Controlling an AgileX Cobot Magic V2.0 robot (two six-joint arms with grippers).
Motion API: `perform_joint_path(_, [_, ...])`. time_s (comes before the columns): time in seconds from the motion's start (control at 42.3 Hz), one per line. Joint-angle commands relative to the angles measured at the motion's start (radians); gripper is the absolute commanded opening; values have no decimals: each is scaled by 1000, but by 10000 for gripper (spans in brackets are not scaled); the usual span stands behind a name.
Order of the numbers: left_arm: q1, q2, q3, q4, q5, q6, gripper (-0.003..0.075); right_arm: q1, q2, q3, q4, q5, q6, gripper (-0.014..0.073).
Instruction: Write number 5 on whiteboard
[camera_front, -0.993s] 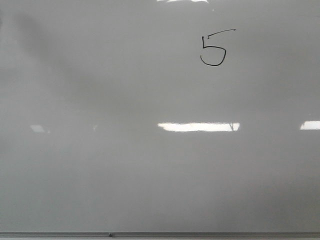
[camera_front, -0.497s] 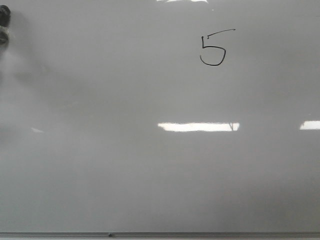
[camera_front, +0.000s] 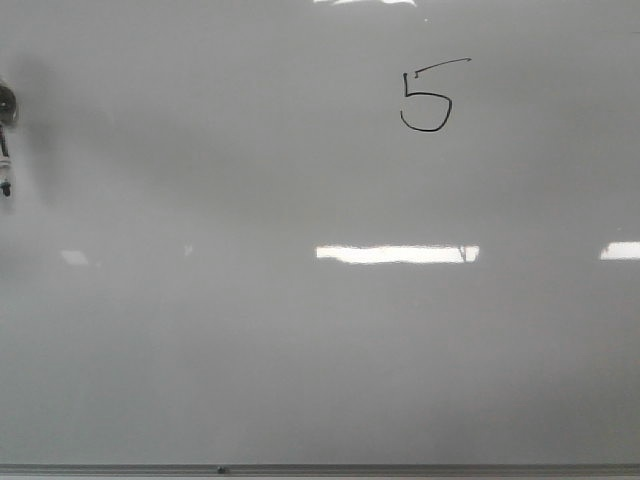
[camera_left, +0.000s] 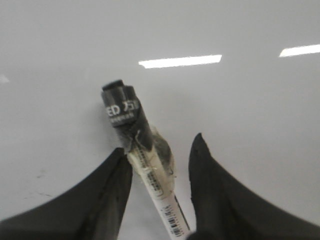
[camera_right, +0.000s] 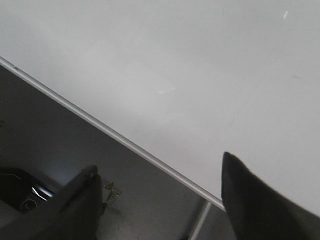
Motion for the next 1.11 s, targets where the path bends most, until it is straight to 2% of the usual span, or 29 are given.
perform_joint_path(0.0, [-31, -99, -77, 9, 128, -3, 284, -8, -24, -30, -9, -53, 32, 527])
perform_joint_path(0.213, [-134, -233, -218, 16, 613, 29, 284, -8, -91, -31, -9, 13, 33, 527])
perform_joint_path(0.307, [-189, -269, -286, 12, 770, 45, 284, -8, -117, -31, -9, 47, 55, 527])
perform_joint_path(0.378, [-246, -293, -324, -18, 884, 116, 284, -8, -136, -31, -9, 63, 97, 527])
perform_joint_path(0.544, [-381, -338, -381, -249, 1107, 334, 284, -8, -179, -31, -8, 60, 146, 527])
perform_joint_path(0.615, [-431, -357, -384, -363, 1162, 392, 283, -8, -197, -30, -8, 58, 156, 527])
perform_joint_path(0.709, [-487, -378, -379, -461, 1164, 421, 283, -8, -229, -19, -5, 47, 159, 527])
perform_joint_path(0.946, [-589, -386, -379, -474, 1101, 431, 283, -8, -315, 50, -5, -55, 158, 525])
perform_joint_path(1.017, [-596, -377, -379, -474, 1089, 431, 282, -8, -324, 52, -5, -50, 158, 479])
perform_joint_path(1.088, [-596, -371, -379, -474, 1074, 431, 269, -8, -325, 52, -5, -47, 158, 368])
